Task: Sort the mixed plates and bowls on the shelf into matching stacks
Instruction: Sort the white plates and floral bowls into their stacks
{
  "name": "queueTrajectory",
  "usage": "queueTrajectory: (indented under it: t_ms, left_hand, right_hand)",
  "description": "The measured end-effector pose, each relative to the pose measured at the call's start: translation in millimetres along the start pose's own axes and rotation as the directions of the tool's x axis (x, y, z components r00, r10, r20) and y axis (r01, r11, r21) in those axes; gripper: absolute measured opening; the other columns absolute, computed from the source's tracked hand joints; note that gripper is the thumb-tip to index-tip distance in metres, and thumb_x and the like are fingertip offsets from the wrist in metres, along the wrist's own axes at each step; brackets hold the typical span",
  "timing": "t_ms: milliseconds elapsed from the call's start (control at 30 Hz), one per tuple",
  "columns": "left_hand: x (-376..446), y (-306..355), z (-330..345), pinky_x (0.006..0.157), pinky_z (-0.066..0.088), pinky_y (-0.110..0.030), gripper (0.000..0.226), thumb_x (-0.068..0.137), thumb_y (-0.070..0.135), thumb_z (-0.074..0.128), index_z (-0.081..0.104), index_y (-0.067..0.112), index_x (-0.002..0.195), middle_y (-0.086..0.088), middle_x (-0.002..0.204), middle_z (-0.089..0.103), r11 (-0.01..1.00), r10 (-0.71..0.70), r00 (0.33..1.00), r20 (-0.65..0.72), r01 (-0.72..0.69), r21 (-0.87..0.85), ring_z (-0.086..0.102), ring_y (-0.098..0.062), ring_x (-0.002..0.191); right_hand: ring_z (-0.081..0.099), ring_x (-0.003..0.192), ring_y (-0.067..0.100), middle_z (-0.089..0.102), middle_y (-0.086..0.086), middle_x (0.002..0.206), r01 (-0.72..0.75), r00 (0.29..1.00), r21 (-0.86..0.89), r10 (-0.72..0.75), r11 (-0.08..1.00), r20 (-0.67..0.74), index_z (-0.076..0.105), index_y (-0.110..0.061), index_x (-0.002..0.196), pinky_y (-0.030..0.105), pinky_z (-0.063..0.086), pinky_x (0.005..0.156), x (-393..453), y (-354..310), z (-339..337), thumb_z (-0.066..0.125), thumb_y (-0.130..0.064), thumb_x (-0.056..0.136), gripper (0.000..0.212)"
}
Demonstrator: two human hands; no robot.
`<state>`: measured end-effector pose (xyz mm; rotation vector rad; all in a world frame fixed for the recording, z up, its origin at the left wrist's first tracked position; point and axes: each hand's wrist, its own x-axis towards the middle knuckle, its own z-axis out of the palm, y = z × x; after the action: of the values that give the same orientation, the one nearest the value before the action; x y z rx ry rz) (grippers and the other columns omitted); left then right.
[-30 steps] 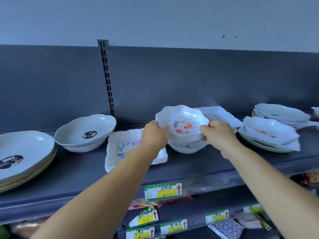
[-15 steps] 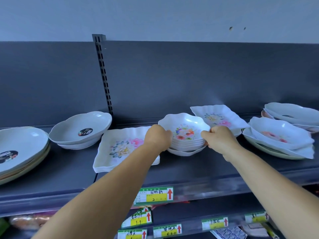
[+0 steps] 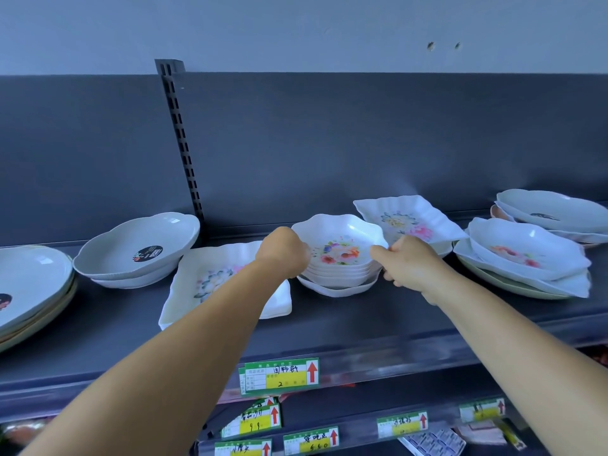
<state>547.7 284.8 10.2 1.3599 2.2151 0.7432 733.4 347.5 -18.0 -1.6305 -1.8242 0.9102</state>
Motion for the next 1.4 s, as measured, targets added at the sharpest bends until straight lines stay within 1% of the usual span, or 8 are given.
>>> queueTrajectory:
  t_ms: [400,533,667,800,933,1133,1267,1400]
  left_hand:
    - [9,-1,-2,0.042,0.011,-0.014,0.034,0.082,-0.001,0.037,0.016,0.017,0.062,0.001,0.060,0.016,0.985,-0.020,1.000,-0.022,0.015,-0.173,0.012,-0.018,0.053]
    - [17,-2,-8,0.047,0.011,-0.021,0.033,0.078,-0.005,0.033,0.016,0.017,0.061,0.001,0.061,0.016,0.974,0.043,0.997,-0.070,-0.057,-0.218,0.012,-0.018,0.056]
    - [24,-7,-5,0.049,0.010,-0.023,0.034,0.078,-0.008,0.031,0.015,0.018,0.063,0.001,0.064,0.015,0.985,0.093,0.994,-0.051,-0.099,-0.141,0.011,-0.017,0.058]
    - [27,-9,0,0.044,0.019,-0.022,0.025,0.084,-0.005,0.033,0.030,0.015,0.069,-0.001,0.065,0.029,0.994,0.105,0.995,0.000,-0.105,-0.026,0.021,-0.018,0.052]
    - [28,-11,5,0.046,0.027,-0.024,0.013,0.088,-0.002,0.034,0.041,0.008,0.083,-0.002,0.066,0.039,0.988,0.147,0.989,-0.003,-0.146,0.056,0.033,-0.018,0.054]
    - [27,-10,7,0.053,0.027,-0.020,0.011,0.092,-0.001,0.035,0.041,0.008,0.094,0.000,0.068,0.040,0.922,0.223,0.974,0.029,-0.221,0.318,0.046,-0.028,0.080]
    - [25,-4,7,0.065,0.033,-0.027,0.011,0.093,0.002,0.037,0.043,0.008,0.086,-0.006,0.089,0.048,0.920,0.238,0.971,0.002,-0.226,0.321,0.041,-0.026,0.100]
    - [25,10,16,0.086,0.040,-0.033,0.038,0.097,0.015,0.041,0.048,0.007,0.133,-0.008,0.131,0.053,0.921,0.316,0.949,-0.003,-0.306,0.240,0.033,-0.029,0.133]
  right_hand:
    - [0.023,0.064,0.018,0.024,0.001,0.065,0.050,0.995,0.174,-0.033,0.983,-0.097,0.027,-0.019,0.061,0.032,0.017,0.058,-4,-5,3,0.054,-0.024,0.089,0.039]
    - [0.034,0.070,0.019,0.040,0.006,0.071,0.068,0.992,0.138,-0.052,0.988,-0.113,0.048,-0.012,0.068,0.030,0.028,0.067,-6,-8,1,0.055,-0.028,0.086,0.026]
    - [0.041,0.071,0.019,0.048,0.006,0.074,0.003,0.997,0.125,0.007,0.992,-0.079,0.059,0.014,0.091,0.033,0.040,0.071,-8,-5,3,0.054,-0.032,0.083,0.047]
    - [0.046,0.071,0.019,0.063,0.012,0.074,-0.034,0.997,0.081,0.040,0.996,-0.067,0.061,0.012,0.109,0.055,0.047,0.095,-8,-1,4,0.054,-0.026,0.087,0.044]
    - [0.043,0.071,0.019,0.053,0.012,0.073,-0.015,0.998,0.073,0.019,0.997,-0.052,0.061,0.012,0.104,0.039,0.051,0.075,-6,1,5,0.055,-0.024,0.083,0.042]
    - [0.047,0.072,0.020,0.055,0.008,0.079,0.005,0.999,0.050,-0.003,0.999,-0.039,0.061,0.004,0.106,0.035,0.045,0.069,-4,2,7,0.056,-0.025,0.086,0.036]
    - [0.062,0.105,0.034,0.062,0.020,0.123,-0.004,1.000,0.003,0.004,1.000,-0.031,0.059,-0.001,0.122,0.047,0.047,0.099,-5,1,-2,0.054,-0.028,0.091,0.041]
    - [0.050,0.120,0.024,0.047,0.002,0.144,-0.015,0.992,0.035,0.019,0.999,-0.122,0.043,-0.015,0.142,0.029,0.041,0.089,6,9,-18,0.052,-0.029,0.093,0.051]
